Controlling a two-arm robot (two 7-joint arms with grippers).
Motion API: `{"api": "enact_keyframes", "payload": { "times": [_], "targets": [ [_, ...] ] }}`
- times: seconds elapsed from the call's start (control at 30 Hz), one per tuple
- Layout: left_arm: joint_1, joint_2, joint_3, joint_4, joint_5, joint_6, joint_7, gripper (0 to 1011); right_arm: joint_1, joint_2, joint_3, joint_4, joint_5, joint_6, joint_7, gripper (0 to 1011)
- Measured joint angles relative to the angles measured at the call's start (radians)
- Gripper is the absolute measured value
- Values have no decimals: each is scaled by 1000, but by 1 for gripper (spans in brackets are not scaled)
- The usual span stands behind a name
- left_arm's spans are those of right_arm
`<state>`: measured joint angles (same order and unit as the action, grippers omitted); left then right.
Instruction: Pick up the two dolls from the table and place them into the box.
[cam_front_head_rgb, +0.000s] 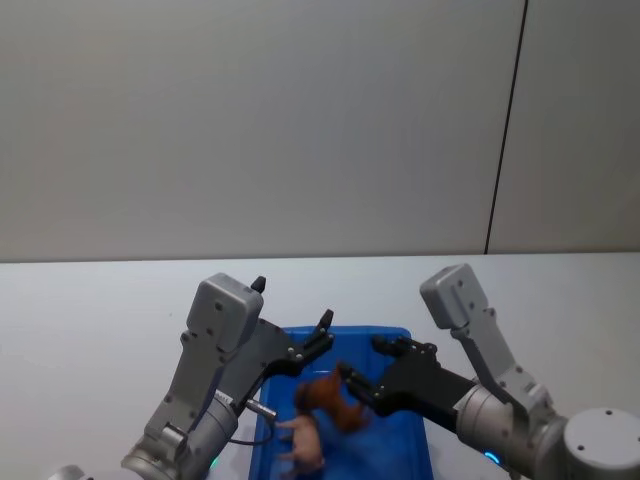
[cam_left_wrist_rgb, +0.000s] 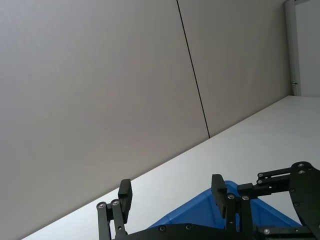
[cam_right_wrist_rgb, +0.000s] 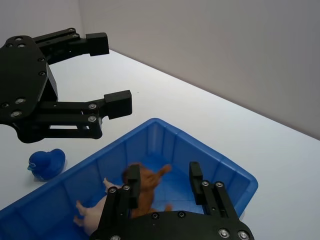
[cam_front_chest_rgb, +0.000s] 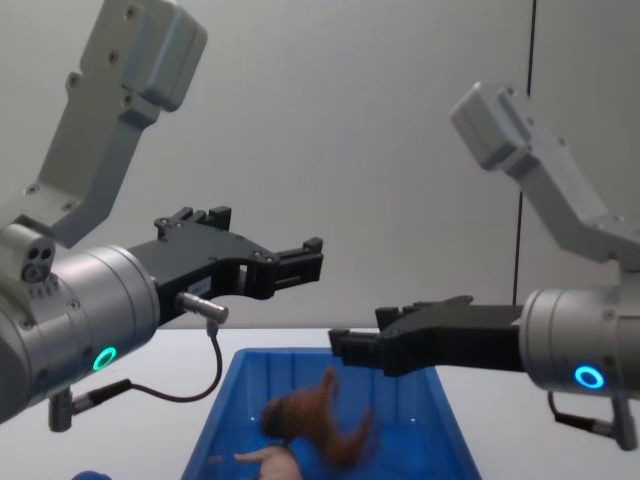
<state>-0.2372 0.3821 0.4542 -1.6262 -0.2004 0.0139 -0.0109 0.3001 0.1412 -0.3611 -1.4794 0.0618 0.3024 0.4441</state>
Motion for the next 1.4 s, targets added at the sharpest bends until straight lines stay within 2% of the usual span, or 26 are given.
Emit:
{"api": "enact_keyframes", "payload": {
  "times": [0.07, 0.2, 0.27, 0.5, 0.93, 1.27, 1.4],
  "targets": [
    [0, 0, 0, 0, 0, 0, 0, 1002, 5, -3, -1, 8, -1, 3, 3, 597],
    [0, 0, 0, 0, 0, 0, 0, 1001, 12, -5, 0, 26, 0, 9, 4, 759],
    [0, 0, 0, 0, 0, 0, 0, 1001, 12, -3, 3, 28, 3, 9, 1, 792],
    [0, 0, 0, 0, 0, 0, 0, 1001, -10, 30, 30, 15, 30, -3, -18, 994],
    [0, 0, 0, 0, 0, 0, 0, 1001, -109, 134, 105, -57, 119, -64, -74, 1001],
    [11, 11, -5, -10, 4, 11, 12, 1001, -145, 168, 129, -82, 151, -86, -93, 1001],
    [33, 31, -14, -31, 2, 30, 41, 1001, -155, 178, 136, -89, 160, -92, -99, 1001]
  ]
}}
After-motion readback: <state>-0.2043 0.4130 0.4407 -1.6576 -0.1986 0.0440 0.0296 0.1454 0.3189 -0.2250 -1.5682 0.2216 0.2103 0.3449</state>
